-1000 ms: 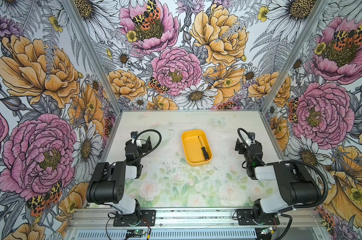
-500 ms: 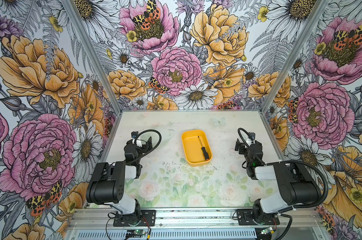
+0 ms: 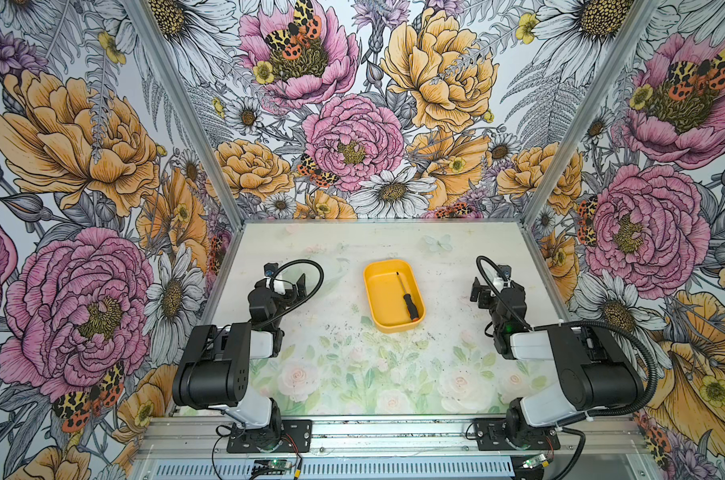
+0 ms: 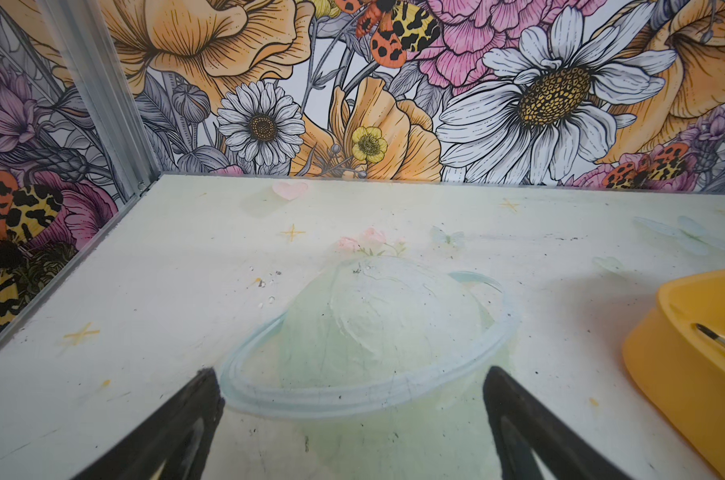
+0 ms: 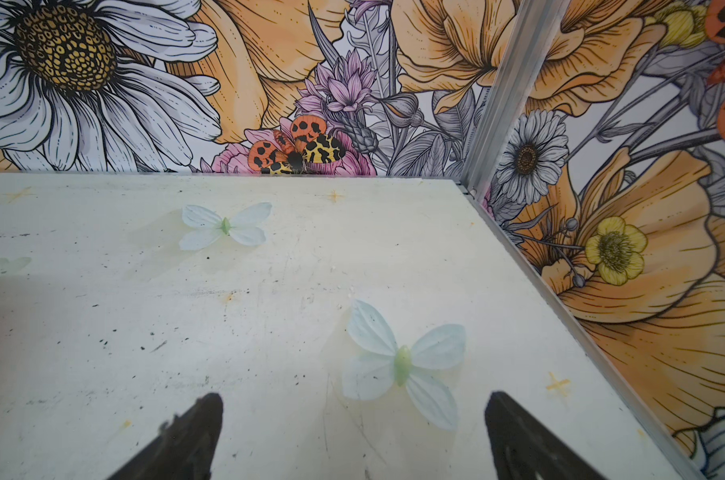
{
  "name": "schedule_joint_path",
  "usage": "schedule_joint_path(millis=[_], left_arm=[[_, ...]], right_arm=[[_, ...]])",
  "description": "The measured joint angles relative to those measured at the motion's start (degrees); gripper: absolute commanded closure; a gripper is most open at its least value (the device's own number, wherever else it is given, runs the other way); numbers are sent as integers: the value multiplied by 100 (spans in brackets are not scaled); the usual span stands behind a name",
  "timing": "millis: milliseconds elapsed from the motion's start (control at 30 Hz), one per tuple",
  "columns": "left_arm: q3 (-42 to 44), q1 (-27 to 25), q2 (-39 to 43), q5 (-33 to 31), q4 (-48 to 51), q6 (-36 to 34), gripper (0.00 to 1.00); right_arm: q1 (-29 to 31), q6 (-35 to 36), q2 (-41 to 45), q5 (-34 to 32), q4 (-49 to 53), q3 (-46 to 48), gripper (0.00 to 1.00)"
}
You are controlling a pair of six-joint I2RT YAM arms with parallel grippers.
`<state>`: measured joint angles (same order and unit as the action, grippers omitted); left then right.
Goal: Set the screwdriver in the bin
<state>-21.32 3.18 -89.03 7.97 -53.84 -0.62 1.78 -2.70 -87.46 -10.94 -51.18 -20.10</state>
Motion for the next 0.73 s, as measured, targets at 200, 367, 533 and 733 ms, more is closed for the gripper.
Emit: schedule_joint_path(millis=[200, 367, 533, 733], left_arm=[[0, 0, 0, 105, -7, -31, 1], [0, 0, 0, 205, -44, -94, 1], [0, 0, 0, 225, -44, -111, 1], [0, 0, 0, 227, -44, -114, 1]], right_arm=[[0, 0, 0, 0, 0, 0, 0], [0, 0, 0, 0, 0, 0, 0], [0, 0, 0, 0, 0, 0, 1], [0, 0, 0, 0, 15, 0, 1]])
